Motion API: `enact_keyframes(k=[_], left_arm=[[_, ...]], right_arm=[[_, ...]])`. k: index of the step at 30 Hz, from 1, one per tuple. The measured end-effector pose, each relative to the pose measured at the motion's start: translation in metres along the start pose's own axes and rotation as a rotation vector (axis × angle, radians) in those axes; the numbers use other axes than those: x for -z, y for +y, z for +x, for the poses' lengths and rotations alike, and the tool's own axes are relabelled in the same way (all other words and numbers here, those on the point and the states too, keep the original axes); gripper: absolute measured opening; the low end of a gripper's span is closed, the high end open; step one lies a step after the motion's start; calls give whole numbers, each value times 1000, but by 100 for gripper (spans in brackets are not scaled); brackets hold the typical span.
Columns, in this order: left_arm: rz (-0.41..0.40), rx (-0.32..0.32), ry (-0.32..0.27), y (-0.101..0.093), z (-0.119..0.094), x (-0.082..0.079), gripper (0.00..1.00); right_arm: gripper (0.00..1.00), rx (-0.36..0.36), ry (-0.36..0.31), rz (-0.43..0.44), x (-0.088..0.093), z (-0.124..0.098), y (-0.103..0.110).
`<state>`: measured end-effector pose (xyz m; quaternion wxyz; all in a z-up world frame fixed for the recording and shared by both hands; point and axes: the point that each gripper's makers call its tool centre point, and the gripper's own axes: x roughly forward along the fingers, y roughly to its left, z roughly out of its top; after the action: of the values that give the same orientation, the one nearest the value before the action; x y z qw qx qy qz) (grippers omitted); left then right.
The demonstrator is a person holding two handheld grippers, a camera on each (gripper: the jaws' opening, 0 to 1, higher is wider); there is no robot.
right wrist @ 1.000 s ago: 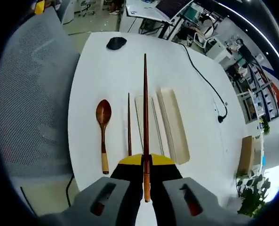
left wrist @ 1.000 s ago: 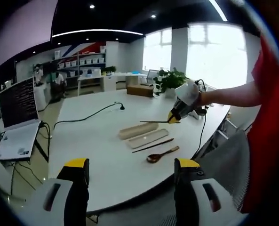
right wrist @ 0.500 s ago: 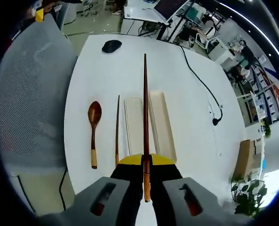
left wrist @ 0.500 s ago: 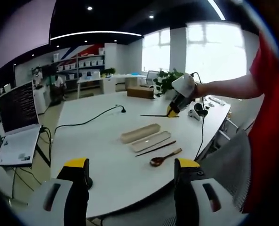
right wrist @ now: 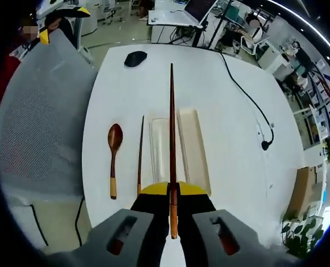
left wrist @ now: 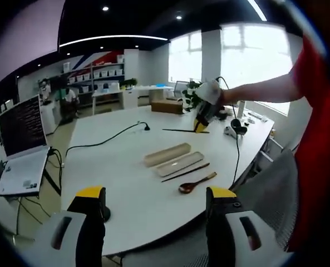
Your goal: Arrange the utensils inside the cutlery case until each visible utensil rests in its matching compartment.
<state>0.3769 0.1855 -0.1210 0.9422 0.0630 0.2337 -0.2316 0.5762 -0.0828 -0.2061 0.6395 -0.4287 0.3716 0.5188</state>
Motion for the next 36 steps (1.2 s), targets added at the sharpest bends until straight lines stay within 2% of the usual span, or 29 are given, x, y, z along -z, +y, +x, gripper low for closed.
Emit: enact_keyframes(k=[5,8,22,27,33,36], left_arm=[[3,-2,-4,0,0,-2,76],[1,-3,-5,-1,0,-2,76],[-7,-20,11,2,1,3,76],[-4,-20,13,2,3,1,76],[-16,-28,12,2,5,3,76],[-16,-33,19,3,4,5,76]], right_arm=[[0,-24,0,-5,-7,-6,-14],[0,-60,-37,38,-15,-4,-17],[0,-70,-9,-11,-27,18,-30],[0,-67,-9,-5,-27,26,-36],[0,-27,34,-10,-16,45,-43],[0,-34,36,8,-15,50,-44]])
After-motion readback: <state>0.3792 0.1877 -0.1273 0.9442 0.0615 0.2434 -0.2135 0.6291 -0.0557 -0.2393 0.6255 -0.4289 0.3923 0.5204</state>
